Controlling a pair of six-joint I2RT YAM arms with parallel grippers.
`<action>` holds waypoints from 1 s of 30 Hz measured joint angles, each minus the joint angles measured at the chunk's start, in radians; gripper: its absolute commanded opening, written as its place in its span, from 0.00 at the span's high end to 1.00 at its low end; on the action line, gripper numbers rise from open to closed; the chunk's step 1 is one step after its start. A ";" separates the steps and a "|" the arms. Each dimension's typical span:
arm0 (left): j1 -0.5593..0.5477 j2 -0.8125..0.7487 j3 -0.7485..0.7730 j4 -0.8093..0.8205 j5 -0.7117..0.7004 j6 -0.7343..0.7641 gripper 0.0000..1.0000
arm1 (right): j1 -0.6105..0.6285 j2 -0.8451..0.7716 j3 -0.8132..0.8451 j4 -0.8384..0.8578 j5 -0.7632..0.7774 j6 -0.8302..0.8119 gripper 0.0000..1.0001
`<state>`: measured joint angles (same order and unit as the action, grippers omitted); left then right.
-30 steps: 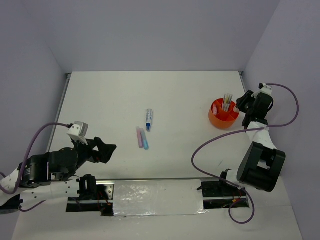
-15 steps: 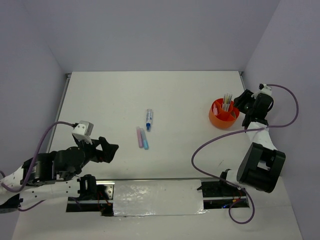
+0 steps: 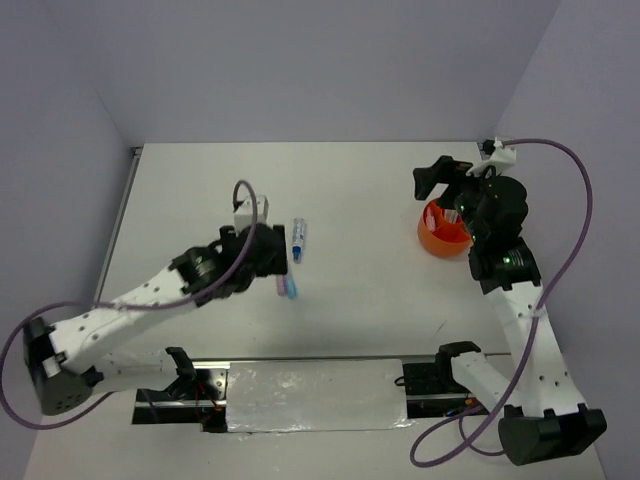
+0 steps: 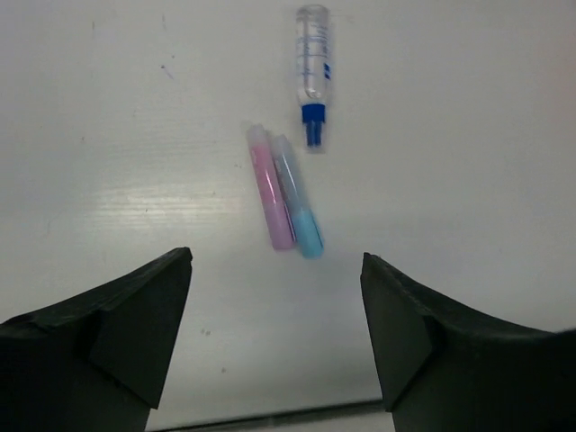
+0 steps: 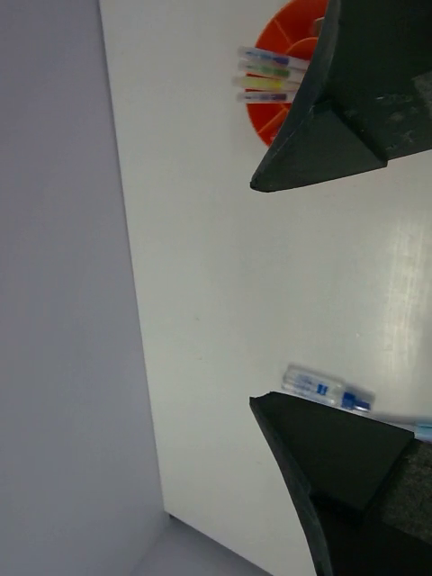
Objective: Sort the stationery into containers
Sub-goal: Pick up the stationery from the center of the board.
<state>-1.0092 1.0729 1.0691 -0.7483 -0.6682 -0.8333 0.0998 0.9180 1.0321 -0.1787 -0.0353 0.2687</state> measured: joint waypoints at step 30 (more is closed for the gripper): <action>0.451 1.180 0.746 0.061 0.463 0.278 0.39 | 0.053 -0.362 -0.351 -0.283 -0.145 0.052 0.00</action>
<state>-0.5579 2.2524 1.8149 -0.6868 -0.2050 -0.5556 0.1532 0.5564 0.6815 -0.4618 -0.1806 0.3210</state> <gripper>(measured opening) 0.638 0.995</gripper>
